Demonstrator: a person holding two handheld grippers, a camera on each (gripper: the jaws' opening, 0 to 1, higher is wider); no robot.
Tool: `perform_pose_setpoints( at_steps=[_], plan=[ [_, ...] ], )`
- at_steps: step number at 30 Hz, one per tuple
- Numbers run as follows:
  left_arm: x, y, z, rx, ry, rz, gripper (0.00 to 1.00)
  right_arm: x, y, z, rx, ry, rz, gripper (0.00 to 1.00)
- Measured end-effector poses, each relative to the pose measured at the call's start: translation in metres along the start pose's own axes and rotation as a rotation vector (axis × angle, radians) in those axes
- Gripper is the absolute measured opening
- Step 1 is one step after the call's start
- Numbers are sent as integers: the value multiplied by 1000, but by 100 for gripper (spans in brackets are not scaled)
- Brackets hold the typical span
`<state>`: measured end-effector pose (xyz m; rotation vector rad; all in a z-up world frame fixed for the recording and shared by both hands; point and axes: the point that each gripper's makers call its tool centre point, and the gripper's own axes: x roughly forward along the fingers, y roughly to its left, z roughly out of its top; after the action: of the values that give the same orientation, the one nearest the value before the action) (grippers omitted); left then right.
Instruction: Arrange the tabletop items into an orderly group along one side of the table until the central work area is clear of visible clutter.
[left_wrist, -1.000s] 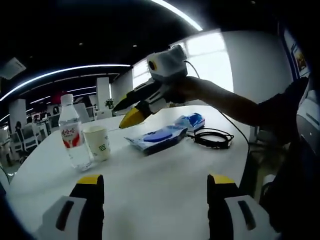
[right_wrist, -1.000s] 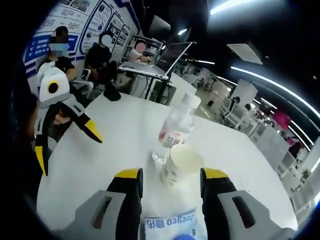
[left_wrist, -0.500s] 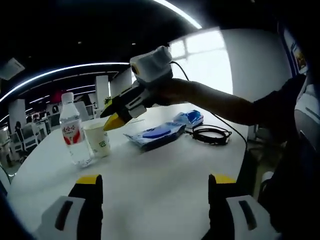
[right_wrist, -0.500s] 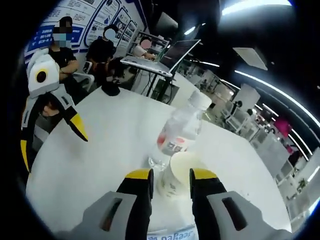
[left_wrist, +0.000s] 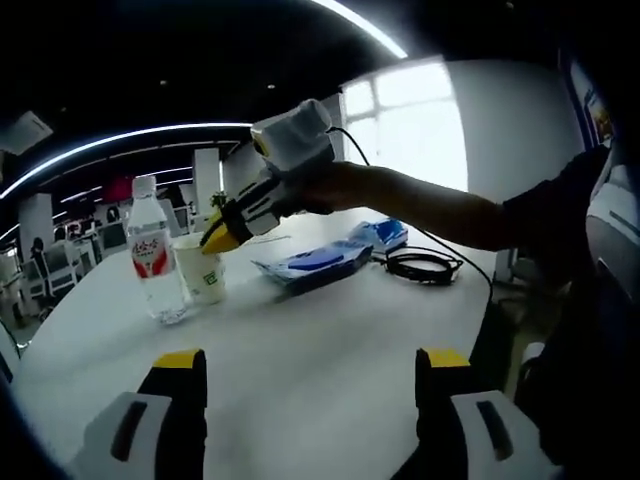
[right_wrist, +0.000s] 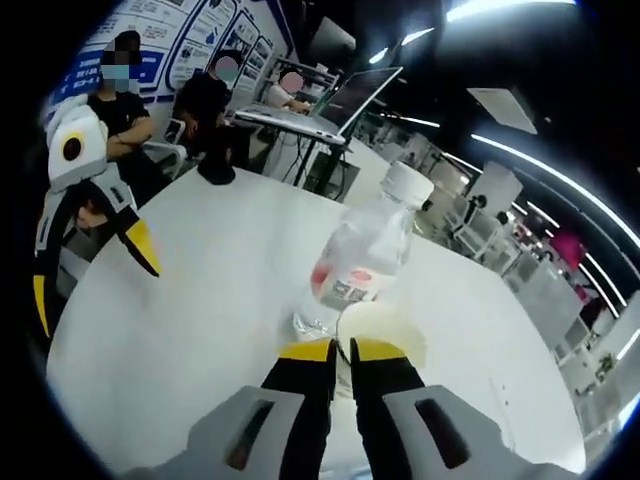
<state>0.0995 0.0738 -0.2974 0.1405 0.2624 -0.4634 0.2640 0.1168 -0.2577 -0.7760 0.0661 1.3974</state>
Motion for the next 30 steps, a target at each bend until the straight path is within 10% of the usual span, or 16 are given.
perform_pose_setpoints(
  at_steps=[30],
  plan=[
    [-3,2,-3,-9,-2,5,84,-13,11,-1,-30,55,23,1]
  ],
)
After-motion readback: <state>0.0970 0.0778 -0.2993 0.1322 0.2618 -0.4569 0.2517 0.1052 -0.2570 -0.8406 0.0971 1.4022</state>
